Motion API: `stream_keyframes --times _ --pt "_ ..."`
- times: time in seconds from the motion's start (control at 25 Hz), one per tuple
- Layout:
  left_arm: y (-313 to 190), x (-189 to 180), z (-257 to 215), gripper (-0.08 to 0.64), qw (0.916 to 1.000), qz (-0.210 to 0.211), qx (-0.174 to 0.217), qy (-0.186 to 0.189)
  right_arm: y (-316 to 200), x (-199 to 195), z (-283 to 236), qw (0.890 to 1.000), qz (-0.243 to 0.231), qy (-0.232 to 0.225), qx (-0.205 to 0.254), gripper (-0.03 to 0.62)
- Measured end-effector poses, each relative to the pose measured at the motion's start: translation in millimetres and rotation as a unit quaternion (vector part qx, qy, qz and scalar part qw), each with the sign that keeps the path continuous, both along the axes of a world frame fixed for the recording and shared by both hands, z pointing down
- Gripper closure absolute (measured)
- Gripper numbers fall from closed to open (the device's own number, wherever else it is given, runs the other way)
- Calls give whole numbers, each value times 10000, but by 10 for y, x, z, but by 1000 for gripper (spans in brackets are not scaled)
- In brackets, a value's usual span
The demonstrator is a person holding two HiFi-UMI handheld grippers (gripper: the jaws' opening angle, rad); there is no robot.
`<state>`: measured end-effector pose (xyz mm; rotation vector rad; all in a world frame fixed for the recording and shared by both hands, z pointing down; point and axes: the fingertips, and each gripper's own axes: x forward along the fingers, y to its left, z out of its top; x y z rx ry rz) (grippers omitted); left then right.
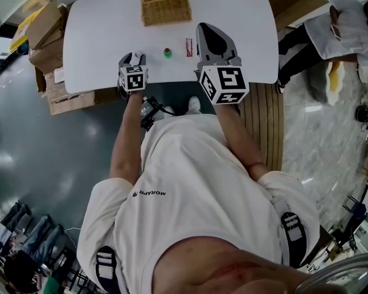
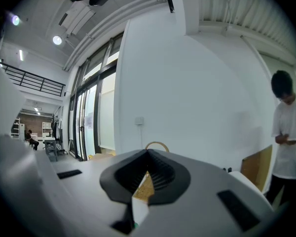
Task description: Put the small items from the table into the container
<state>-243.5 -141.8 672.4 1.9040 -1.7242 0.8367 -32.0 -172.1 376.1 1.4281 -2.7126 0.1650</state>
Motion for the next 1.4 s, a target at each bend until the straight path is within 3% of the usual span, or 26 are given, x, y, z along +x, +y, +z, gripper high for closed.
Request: stream_keyframes --times 0.48,0.64,1.16,1.4 --pt "-127 -44 318 385 9996 -135 -254 73 -41 140 30 9999 130 67 6 580" --pt "-113 -59 371 426 9992 -189 -332 96 -50 141 44 9999 132 65 -1 580" --pt "-90 187 -103 430 9992 -162 62 361 -58 216 0 9998 201 9 25 580" --pt "-131 303 -555 430 9976 -139 534 428 -46 203 6 9998 205 -3 5 580"
